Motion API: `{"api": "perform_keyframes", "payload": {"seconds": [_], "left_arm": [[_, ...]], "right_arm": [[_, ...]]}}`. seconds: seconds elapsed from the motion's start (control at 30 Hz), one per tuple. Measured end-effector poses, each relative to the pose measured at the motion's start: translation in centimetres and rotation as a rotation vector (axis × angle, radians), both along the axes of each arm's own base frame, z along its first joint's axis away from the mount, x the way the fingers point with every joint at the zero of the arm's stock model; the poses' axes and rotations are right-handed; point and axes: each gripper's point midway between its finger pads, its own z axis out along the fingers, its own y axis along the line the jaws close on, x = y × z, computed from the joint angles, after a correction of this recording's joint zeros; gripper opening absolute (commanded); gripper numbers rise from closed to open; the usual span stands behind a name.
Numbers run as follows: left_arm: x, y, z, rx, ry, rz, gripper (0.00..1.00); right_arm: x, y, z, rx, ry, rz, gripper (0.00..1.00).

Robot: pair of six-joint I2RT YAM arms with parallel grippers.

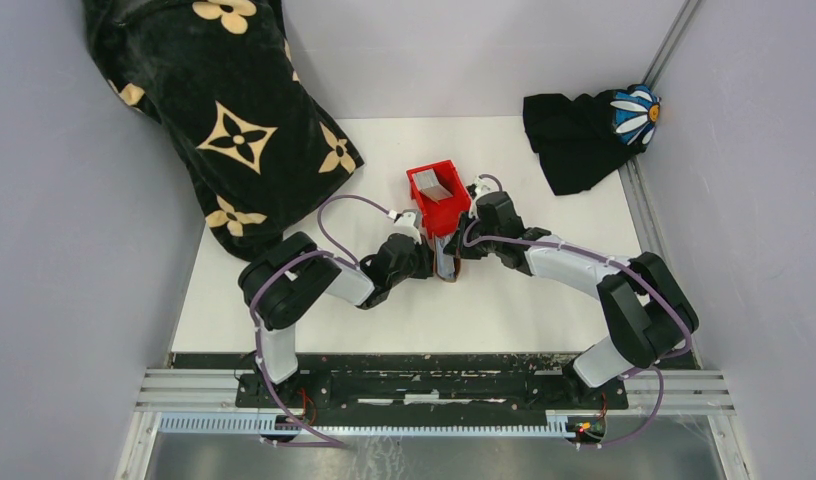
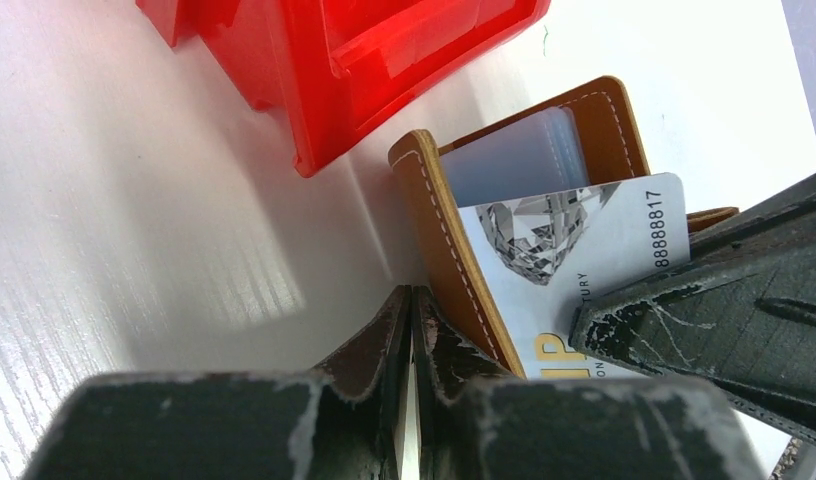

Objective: Put the credit cards into the card holder
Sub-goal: Open the card holder at the center of the board.

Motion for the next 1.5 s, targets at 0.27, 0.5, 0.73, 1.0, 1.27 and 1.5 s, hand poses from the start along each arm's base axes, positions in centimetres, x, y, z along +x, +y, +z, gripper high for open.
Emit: {"api": "perform_keyframes", "payload": {"seconds": [0.27,0.5,0.73,1.0,1.27,1.5], "left_arm": [[0.0,0.0,0.0,-0.002,-0.002,0.000,0.13],[0.0,0.2,0.0,0.010,0.003,0.010,0.15],[-0.8,1.8,0.1,0.072,0.026,0.046,0.18],[-1.3,4.9,0.3,0.181,0.049,0.133,0.20],[-2.4,8.2,0.4,0.293,0.082,0.194,0.20],[-3.6,9.4,1.6,0.313,0.099,0.190,0.20]], "right_arm": [[0.3,-0.3,-0.5,-0.023,-0.001,-0.015,0.01],[0.0,-1.2,-1.7,-0.099,0.009,-0.024,0.01],[-0.3,-1.4,-1.9,-0.140,0.013,-0.015,0.01],[-0.4,-1.2,-2.2,-0.161,0.011,-0.005,0.01],[-0.6,-1.2,-2.3,-0.169,0.016,0.004,0.01],[-0.8,-1.1,-2.3,-0.177,0.018,0.009,0.01]]}}
